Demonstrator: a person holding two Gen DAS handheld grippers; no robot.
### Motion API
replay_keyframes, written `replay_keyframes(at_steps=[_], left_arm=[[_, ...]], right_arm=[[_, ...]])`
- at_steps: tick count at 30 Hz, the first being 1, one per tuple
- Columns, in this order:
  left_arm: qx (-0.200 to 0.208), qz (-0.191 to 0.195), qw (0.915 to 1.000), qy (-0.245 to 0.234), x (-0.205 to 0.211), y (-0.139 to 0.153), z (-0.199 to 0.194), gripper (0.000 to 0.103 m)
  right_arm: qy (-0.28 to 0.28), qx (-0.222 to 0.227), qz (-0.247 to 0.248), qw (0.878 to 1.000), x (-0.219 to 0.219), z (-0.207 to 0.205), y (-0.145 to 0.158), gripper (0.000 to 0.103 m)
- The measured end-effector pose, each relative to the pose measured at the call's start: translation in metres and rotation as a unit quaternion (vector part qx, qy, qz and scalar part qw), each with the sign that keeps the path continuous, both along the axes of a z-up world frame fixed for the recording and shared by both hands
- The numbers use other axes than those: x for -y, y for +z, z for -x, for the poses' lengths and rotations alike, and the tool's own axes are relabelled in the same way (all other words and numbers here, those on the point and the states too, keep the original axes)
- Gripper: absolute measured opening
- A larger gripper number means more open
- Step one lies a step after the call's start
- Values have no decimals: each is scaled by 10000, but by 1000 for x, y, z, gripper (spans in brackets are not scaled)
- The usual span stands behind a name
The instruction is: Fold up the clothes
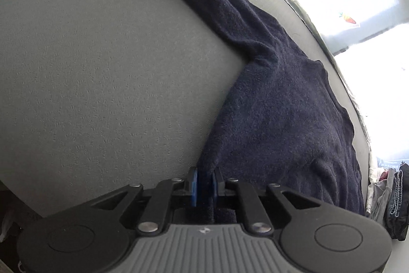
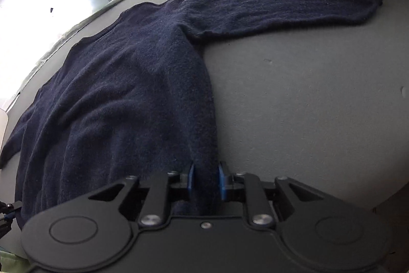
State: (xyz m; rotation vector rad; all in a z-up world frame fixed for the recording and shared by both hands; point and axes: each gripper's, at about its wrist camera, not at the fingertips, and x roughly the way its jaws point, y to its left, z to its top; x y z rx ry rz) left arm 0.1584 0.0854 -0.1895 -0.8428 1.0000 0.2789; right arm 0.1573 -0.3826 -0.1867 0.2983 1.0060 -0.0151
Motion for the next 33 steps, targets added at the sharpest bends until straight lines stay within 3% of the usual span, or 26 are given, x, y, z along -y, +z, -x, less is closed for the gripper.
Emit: replay_keyframes(at_steps=[2,4,6,7,10,14,19,24,29,33], left_arm=[[84,-142,9999,-35,0,6,-2,18],[184,-240,9995,14,-3,10,-5,24],[251,-341,9990,155,-11,13,-7,33],[272,-398,9985,243,-15,14,-8,37],[328,-486,9970,504,-30,17,-8,45],[399,-587,9942,808,-53,18,-16,52],[428,-774,9902,1080,-92,17,-27,63],[391,-906,9861,1334,-142,6,-43,65],[572,-742,9819,1647,-189,-3,-64,66],[772,-608,9767,1906,-223,-9,-83,74]], right_arm=[[84,300,347,9989,-10,-5,9,73],[300,567,589,9962,-16,-15,16,75],[497,758,864,9921,-29,-30,20,96],[617,851,1019,9892,-37,-39,21,98],[1087,1052,1334,9794,-63,-61,21,102],[1392,1193,1335,9739,-89,-91,10,103],[1196,1123,1424,9761,-110,-128,-20,103],[700,1370,1325,9792,-115,-134,-39,103],[480,1594,1330,9770,-116,-130,-45,103],[444,1610,1333,9769,-117,-130,-45,103]])
